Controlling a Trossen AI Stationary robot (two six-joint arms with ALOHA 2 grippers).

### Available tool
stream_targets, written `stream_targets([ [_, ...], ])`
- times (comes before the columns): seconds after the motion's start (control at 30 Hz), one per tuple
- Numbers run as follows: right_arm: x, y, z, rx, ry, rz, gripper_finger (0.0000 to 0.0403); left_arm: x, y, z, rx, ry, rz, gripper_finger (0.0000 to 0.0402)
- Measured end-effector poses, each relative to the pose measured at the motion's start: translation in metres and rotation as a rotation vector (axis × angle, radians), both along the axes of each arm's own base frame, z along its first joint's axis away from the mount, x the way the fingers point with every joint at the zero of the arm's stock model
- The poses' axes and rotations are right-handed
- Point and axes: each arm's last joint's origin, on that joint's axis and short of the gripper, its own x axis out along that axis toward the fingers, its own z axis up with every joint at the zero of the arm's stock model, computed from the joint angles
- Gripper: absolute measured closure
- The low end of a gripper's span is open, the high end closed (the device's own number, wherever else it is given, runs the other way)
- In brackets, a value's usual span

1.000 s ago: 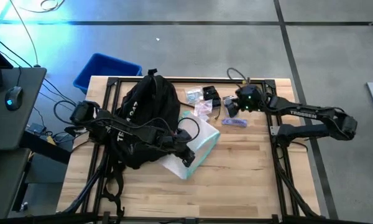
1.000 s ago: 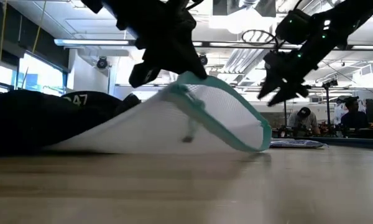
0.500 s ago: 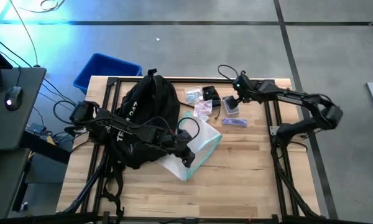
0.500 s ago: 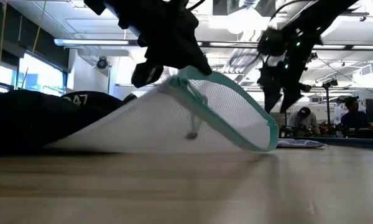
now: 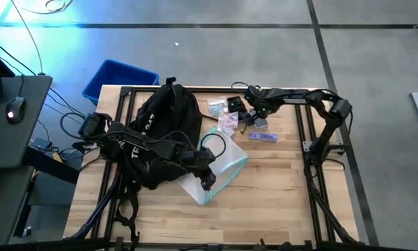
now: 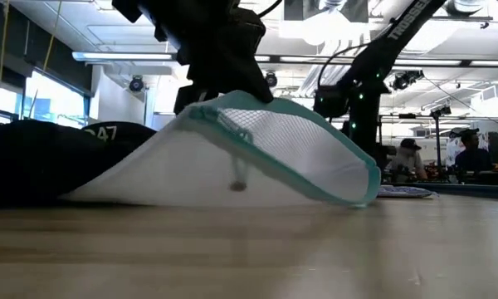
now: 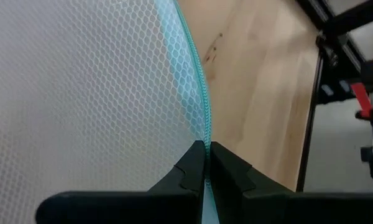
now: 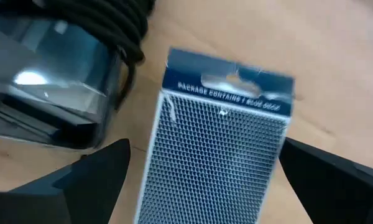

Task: Unpack backpack
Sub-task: Put the game card into the zip bag

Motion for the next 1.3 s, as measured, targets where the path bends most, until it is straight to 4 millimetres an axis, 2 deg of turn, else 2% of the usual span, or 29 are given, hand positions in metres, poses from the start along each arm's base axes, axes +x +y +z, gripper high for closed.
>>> stream_targets([
  [0.33,-0.001,0.003,-0.009,0.059,0.061,0.045,0.0027,0.0,0.002,0.0,0.028,-0.003,-0.009,0.0402],
  [0.43,0.0,0.006,-0.009,0.067,0.076,0.073,0.0062,0.0,0.003,0.0,0.038,-0.009,0.001,0.0402],
  [0.53,-0.003,0.01,-0.006,0.079,0.095,0.085,0.0117,0.001,0.004,0.0,0.058,-0.013,0.02,0.0402],
  [0.6,-0.007,0.014,0.0,0.081,0.124,0.086,0.0124,0.001,0.004,0.0,0.072,-0.016,0.034,0.0402],
  [0.7,-0.018,0.023,0.015,0.082,0.175,0.104,0.0124,0.001,0.005,0.001,0.093,-0.02,0.039,0.0402],
  [0.8,-0.025,0.029,0.043,0.037,0.127,0.121,0.0133,0.001,0.005,0.001,0.114,-0.027,0.038,0.0402],
  [0.83,-0.031,0.033,0.052,0.035,0.131,0.125,0.0146,0.001,0.005,0.001,0.118,-0.03,0.037,0.0402],
  [0.87,-0.036,0.039,0.061,0.031,0.131,0.134,0.0196,0.001,0.005,0.001,0.121,-0.033,0.038,0.0402],
  [0.93,-0.042,0.05,0.08,0.015,0.068,0.147,0.0241,0.002,0.007,0.001,0.129,-0.036,0.047,0.0402],
  [1.13,-0.051,0.1,0.127,0.065,-0.223,0.299,0.0313,0.006,0.015,0.004,0.148,-0.082,0.05,0.0402],
  [1.3,-0.045,0.144,0.142,0.15,-0.372,0.41,0.0381,0.014,0.027,0.011,0.142,-0.167,0.051,0.0402],
])
